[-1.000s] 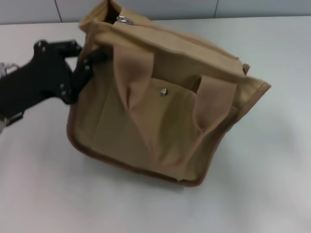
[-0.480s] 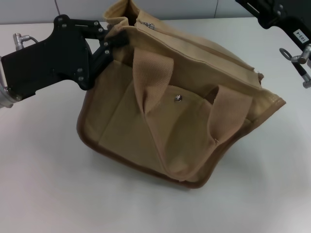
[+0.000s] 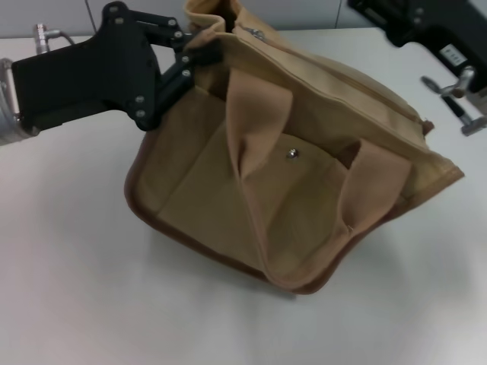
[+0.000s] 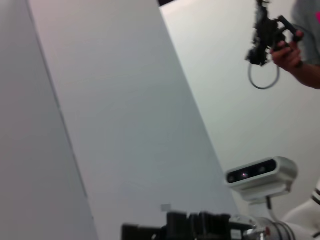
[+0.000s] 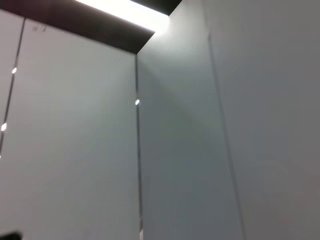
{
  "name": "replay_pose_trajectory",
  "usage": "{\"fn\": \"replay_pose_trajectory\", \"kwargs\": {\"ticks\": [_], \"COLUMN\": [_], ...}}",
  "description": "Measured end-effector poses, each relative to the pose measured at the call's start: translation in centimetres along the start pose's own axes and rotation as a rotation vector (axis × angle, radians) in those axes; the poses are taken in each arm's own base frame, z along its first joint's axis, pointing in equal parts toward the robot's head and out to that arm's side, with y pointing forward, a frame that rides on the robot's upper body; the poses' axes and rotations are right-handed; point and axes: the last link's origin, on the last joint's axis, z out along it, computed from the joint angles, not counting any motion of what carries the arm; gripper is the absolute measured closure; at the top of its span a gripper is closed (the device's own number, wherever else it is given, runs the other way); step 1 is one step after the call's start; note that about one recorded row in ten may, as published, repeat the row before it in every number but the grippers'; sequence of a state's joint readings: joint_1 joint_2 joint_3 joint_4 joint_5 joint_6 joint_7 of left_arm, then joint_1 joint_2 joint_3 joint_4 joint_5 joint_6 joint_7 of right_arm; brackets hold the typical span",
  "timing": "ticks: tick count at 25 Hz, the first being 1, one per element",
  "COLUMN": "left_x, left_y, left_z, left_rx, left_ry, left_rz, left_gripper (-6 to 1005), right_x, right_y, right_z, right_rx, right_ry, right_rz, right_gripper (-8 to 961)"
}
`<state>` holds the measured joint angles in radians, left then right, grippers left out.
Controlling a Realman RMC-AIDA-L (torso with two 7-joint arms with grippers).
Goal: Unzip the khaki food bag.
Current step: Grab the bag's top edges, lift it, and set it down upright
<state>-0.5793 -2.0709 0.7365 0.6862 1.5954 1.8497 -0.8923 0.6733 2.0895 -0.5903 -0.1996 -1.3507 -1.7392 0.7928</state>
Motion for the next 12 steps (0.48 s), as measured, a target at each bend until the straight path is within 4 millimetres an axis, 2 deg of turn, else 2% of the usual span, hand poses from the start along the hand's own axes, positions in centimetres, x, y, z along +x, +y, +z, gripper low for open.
{"fn": "replay_pose_trajectory", "kwargs": {"ticks": [8, 10, 12], "left_x": [0.4, 0.4, 0.4], "left_y": [-0.2, -0.1, -0.2], "left_z": [0.9, 1.0, 1.0], "left_rx": [-0.049, -0.054, -0.055], "left_ry": [-0.011, -0.014, -0.015], "left_rz": [0.019, 0.022, 0.026], "left_gripper": [950, 950, 950], "right_x": [2.2, 2.5, 2.6], "right_y": [0.7, 0.8, 0.9], "right_z": [2.8, 2.7, 1.7], "right_rx": [-0.107, -0.129, -0.135], "right_ry": [0.166, 0.218, 0.264], "right_rz": [0.065, 0.086, 0.108], "right_gripper": [118, 118, 118]}}
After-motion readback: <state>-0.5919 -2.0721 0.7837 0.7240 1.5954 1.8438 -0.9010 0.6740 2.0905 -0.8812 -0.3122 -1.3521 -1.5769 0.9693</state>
